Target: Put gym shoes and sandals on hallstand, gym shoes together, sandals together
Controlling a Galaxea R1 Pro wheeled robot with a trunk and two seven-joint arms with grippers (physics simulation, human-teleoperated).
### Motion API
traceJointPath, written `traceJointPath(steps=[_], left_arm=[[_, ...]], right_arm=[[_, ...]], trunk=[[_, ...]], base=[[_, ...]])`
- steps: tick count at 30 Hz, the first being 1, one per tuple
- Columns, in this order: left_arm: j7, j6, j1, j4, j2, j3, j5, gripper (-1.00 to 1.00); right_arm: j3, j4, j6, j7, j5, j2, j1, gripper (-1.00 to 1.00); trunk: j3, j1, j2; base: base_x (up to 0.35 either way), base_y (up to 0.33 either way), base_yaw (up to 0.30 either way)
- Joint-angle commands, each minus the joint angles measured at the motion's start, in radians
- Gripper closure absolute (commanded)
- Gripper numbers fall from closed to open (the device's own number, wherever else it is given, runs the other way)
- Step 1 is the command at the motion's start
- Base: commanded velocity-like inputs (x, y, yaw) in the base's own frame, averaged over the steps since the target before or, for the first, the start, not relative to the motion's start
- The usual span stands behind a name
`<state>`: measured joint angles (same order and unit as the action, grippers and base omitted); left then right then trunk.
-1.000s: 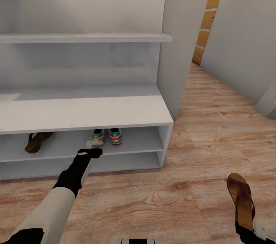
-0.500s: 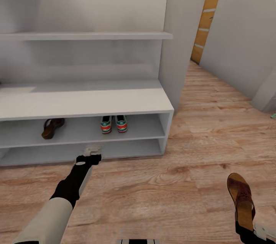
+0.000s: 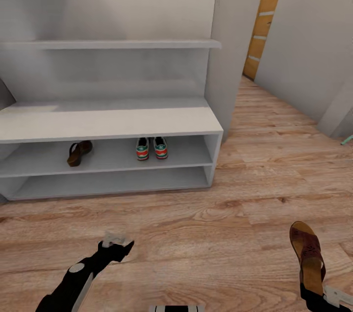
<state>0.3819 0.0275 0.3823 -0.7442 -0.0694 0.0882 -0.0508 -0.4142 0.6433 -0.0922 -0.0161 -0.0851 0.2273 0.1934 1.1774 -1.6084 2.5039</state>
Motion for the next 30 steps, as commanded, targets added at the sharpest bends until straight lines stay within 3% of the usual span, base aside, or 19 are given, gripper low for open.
traceJointPath(steps=[1, 5, 7, 9, 10, 13, 17, 21, 30], left_arm=[[0.127, -0.028, -0.027, 0.004, -0.026, 0.012, 0.020, -1.00], [0.405, -0.117, -0.104, 0.034, -0.101, 0.071, 0.102, -1.00], [0.494, -0.140, -0.130, 0.064, -0.130, 0.115, 0.122, -1.00], [0.538, -0.165, -0.148, 0.107, -0.148, 0.182, 0.131, -1.00], [0.548, -0.184, -0.153, 0.129, -0.153, 0.217, 0.130, -1.00], [0.560, -0.231, -0.159, 0.175, -0.161, 0.275, 0.127, -1.00], [0.570, -0.281, -0.182, 0.216, -0.188, 0.315, 0.131, -1.00], [0.577, -0.294, -0.205, 0.225, -0.212, 0.325, 0.138, -1.00], [0.578, -0.295, -0.207, 0.229, -0.213, 0.326, 0.138, -1.00]], right_arm=[[0.002, -0.001, -0.003, -0.003, -0.012, 0.000, 0.000, 1.00], [0.002, -0.001, -0.003, -0.002, -0.012, 0.000, 0.000, 1.00], [0.002, -0.001, -0.004, -0.002, -0.012, 0.000, 0.000, 1.00], [0.002, -0.001, -0.004, -0.002, -0.012, 0.000, 0.000, 1.00], [0.002, -0.002, -0.004, -0.002, -0.012, 0.000, 0.000, 1.00], [0.002, -0.001, -0.004, -0.002, -0.012, -0.001, 0.000, 1.00], [0.002, 0.004, -0.007, -0.002, -0.016, -0.002, 0.000, 1.00], [0.000, 0.007, -0.008, -0.002, -0.017, -0.002, 0.000, 1.00], [0.000, 0.000, -0.009, -0.002, -0.016, -0.002, 0.000, 1.00]], trunk=[[0.001, 0.000, 0.000], [0.001, 0.000, 0.000], [0.001, 0.000, 0.000], [0.001, 0.000, 0.000], [0.001, 0.000, 0.000], [0.001, 0.000, 0.000], [0.001, 0.000, 0.000], [0.001, 0.000, 0.000], [0.001, 0.000, 0.000]], base=[[-0.012, 0.003, 0.000], [-0.004, 0.001, 0.000], [-0.001, 0.000, 0.000], [0.000, 0.000, 0.000], [0.000, 0.000, 0.000], [0.000, 0.000, 0.000], [0.000, 0.000, 0.000], [0.000, 0.055, 0.000], [0.000, 0.275, 0.000]])
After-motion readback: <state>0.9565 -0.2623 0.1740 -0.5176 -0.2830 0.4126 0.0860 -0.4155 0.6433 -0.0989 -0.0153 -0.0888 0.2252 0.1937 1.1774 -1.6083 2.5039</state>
